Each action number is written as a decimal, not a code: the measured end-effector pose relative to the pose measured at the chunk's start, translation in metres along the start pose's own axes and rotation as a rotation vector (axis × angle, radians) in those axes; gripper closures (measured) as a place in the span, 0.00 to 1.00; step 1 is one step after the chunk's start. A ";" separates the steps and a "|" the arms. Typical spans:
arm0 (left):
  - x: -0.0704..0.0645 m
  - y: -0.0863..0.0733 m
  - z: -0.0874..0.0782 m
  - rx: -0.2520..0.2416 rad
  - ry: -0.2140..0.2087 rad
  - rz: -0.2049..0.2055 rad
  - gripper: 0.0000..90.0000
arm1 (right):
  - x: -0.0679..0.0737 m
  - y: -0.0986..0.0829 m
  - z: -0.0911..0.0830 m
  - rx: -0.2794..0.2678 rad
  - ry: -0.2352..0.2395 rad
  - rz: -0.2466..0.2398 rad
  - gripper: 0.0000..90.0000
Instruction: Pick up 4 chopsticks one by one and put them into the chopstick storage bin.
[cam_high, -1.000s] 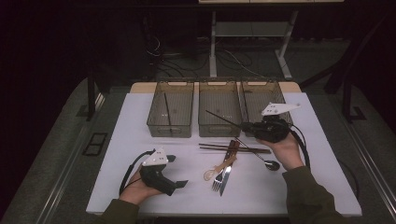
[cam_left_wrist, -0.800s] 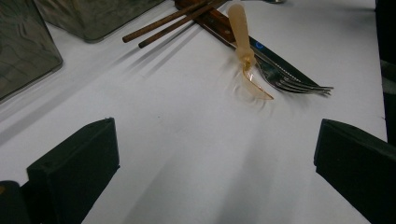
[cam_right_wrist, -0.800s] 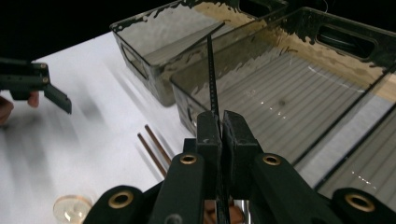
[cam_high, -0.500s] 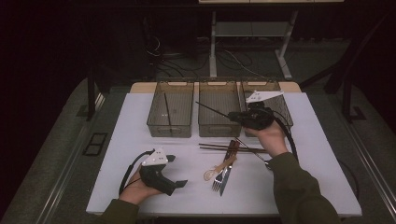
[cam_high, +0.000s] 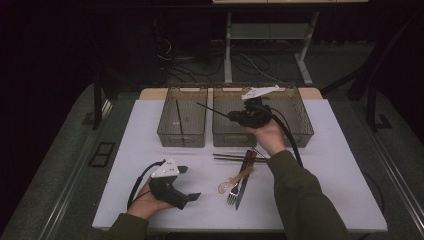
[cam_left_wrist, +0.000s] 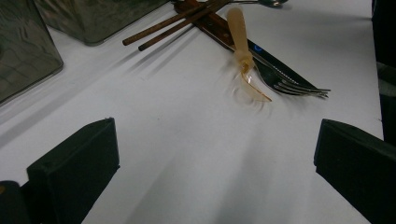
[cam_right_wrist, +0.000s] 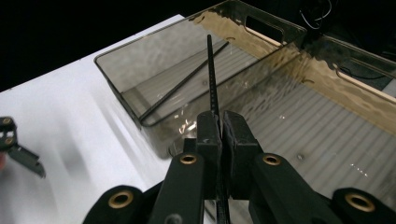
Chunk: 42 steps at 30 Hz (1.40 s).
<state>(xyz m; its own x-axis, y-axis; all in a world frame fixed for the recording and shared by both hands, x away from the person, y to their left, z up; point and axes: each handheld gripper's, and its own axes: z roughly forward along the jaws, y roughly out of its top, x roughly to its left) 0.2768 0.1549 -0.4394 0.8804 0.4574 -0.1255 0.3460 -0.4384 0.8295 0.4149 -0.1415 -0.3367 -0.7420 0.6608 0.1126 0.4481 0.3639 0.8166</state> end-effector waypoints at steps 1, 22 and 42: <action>0.000 0.000 0.000 0.000 -0.001 0.000 0.00 | 0.001 0.002 0.003 0.002 -0.001 -0.002 0.96; 0.001 0.001 -0.001 -0.004 -0.009 0.011 0.00 | 0.019 0.031 0.067 0.048 -0.016 -0.010 0.96; 0.001 0.001 -0.001 -0.010 -0.014 0.014 0.00 | 0.025 0.052 0.127 0.117 -0.086 0.011 0.96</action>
<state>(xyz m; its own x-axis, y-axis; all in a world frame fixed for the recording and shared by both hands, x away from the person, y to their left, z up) 0.2776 0.1556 -0.4376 0.8895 0.4405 -0.1217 0.3307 -0.4365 0.8367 0.4830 -0.0223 -0.3629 -0.6936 0.7171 0.0683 0.5145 0.4269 0.7436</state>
